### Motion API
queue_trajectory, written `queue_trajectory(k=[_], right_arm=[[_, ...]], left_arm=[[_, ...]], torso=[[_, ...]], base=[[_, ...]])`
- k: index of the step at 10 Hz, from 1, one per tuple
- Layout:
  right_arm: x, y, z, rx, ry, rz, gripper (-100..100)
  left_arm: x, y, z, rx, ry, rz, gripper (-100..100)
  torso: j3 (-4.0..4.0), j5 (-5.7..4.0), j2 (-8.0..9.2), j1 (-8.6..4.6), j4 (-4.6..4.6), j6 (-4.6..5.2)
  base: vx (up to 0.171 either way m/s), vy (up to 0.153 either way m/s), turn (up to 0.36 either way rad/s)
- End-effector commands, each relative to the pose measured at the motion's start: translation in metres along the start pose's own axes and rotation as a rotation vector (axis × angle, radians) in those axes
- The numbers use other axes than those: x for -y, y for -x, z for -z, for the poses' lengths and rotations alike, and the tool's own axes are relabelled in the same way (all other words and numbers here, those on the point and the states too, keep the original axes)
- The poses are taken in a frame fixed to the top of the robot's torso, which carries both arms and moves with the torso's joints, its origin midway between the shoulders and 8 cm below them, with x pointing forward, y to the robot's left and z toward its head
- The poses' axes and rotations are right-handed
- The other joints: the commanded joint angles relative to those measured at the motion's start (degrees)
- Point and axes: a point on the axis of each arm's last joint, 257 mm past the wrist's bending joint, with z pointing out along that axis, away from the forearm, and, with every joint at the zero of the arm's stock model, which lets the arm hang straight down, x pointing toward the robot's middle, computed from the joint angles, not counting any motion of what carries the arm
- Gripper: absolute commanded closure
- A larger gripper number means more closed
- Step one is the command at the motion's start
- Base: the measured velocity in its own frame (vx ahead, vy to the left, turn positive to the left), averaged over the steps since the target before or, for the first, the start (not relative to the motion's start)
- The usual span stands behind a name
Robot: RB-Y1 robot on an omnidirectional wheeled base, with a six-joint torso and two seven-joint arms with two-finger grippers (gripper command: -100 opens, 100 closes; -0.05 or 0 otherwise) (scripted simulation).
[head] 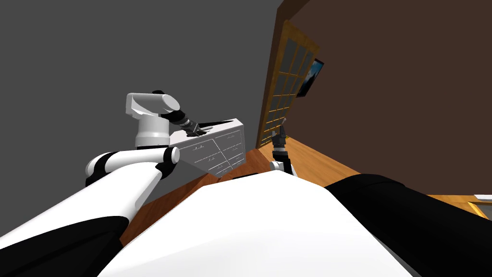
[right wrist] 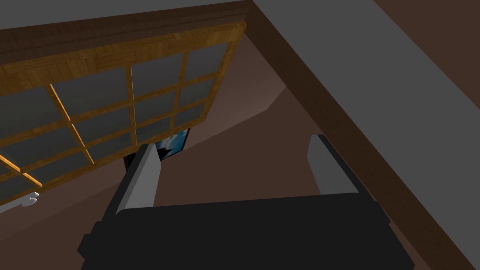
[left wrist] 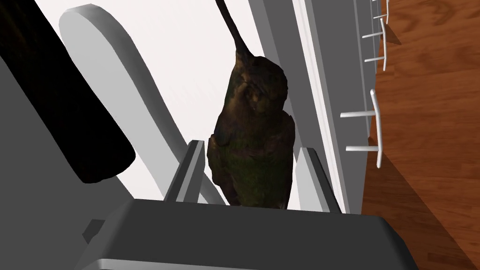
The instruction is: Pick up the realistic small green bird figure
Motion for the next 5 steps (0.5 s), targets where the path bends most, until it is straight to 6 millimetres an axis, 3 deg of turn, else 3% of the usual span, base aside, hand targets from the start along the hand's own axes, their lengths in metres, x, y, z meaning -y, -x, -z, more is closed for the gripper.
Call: queue_trajectory(k=[1,2,4,5], right_arm=[[0.0,0.0,0.0,0.0,0.0,0.0,0],[0.0,0.0,0.0,0.0,0.0,0.0,0],[0.0,0.0,0.0,0.0,0.0,0.0,0],[0.0,0.0,0.0,0.0,0.0,0.0,0]], left_arm=[[0.0,0.0,0.0,0.0,0.0,0.0,0],[0.0,0.0,0.013,-0.002,-0.003,-0.002,100],[0.0,0.0,0.016,-0.002,-0.005,-0.002,100],[-0.001,0.0,0.017,-0.002,-0.004,-0.002,0]], torso=[[0.0,0.0,0.0,0.0,0.0,0.0],[0.0,0.0,-0.01,0.0,0.0,0.0],[0.04,-0.03,0.02,-0.04,0.05,-0.02],[0.01,-0.01,0.02,-0.02,0.01,0.0]], base=[[0.0,0.0,0.0],[0.006,-0.003,0.01],[0.01,-0.003,0.009],[0.0,0.0,0.0]])
